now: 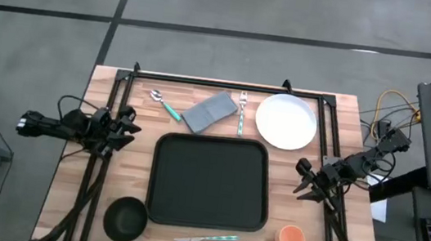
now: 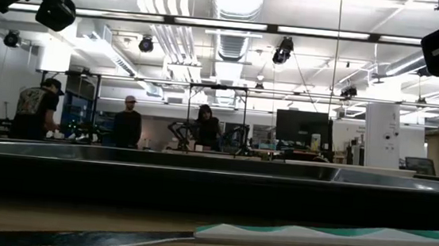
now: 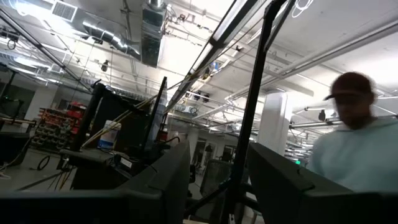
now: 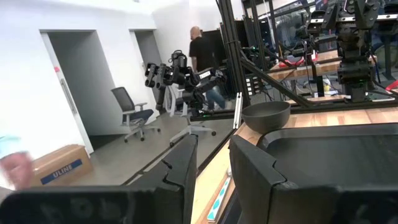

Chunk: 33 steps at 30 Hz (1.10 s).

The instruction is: Set up tray

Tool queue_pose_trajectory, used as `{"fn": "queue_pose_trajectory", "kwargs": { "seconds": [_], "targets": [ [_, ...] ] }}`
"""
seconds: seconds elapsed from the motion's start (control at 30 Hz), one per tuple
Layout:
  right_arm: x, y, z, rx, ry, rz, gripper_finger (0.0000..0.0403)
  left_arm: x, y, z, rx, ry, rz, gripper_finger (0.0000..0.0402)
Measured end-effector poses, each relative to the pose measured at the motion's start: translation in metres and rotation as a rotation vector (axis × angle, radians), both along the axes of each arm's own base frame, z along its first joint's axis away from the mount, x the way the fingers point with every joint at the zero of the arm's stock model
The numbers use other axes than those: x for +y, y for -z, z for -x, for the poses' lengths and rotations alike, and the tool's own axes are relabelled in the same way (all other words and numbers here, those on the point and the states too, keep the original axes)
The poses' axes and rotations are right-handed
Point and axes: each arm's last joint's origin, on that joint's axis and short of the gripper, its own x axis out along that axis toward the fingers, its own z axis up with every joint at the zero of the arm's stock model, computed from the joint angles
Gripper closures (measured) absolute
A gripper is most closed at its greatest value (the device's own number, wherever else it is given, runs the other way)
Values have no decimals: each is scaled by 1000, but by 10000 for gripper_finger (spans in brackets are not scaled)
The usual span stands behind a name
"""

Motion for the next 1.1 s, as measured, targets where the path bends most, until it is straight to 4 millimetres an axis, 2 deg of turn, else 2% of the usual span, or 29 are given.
{"fn": "queue_pose_trajectory", "kwargs": {
  "seconds": [0.5,0.7,0.8,0.97,1.1],
  "targets": [
    [0,0,0,29,-8,-53,317,0,0,0,0,0,0,260],
    [-1,-6,1,-26,0,-72,316,0,0,0,0,-1,0,260],
    [-4,-4,-2,-28,156,-32,317,0,0,0,-1,-1,0,260],
    [-13,-3,-4,2,452,-62,317,0,0,0,-1,-1,0,260],
    [-16,-3,-4,18,559,-81,317,0,0,0,0,-2,-1,260]
  ]
}}
